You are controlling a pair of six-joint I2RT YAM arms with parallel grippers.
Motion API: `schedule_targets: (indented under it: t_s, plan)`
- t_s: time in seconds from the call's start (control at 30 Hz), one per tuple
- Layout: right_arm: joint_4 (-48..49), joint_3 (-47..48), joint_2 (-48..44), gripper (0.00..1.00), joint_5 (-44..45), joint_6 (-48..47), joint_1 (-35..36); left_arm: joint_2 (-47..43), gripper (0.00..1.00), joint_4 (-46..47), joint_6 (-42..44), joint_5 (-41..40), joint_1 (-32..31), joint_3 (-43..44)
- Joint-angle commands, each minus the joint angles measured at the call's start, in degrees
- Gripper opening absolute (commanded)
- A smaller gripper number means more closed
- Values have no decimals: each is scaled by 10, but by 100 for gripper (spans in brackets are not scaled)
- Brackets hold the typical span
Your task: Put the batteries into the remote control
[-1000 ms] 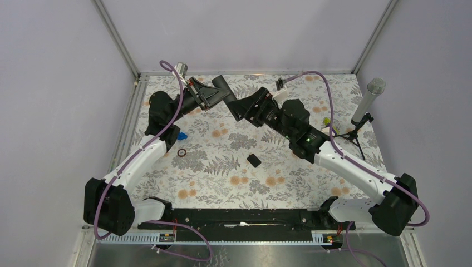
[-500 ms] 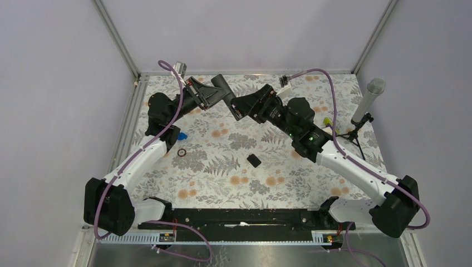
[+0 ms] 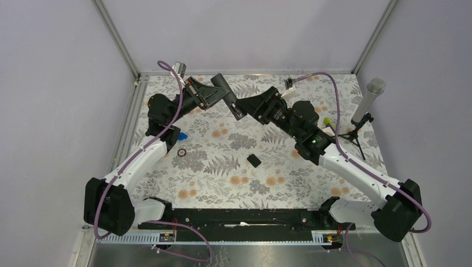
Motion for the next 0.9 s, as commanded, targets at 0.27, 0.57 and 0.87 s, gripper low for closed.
schedule_targets:
  t_s: [0.27,0.57,0.87]
  plan:
    - [23,-4,-28,76,-19,-29,-11,-6,0,51,-7,-31,-1,-3]
    - [5,-9,-34,59,-10,-51,-12,-2,0,45,-9,-49,-1,2]
    - [1,-10,-14,53,-13,-35,-12,4,0,45,-20,-64,-1,0]
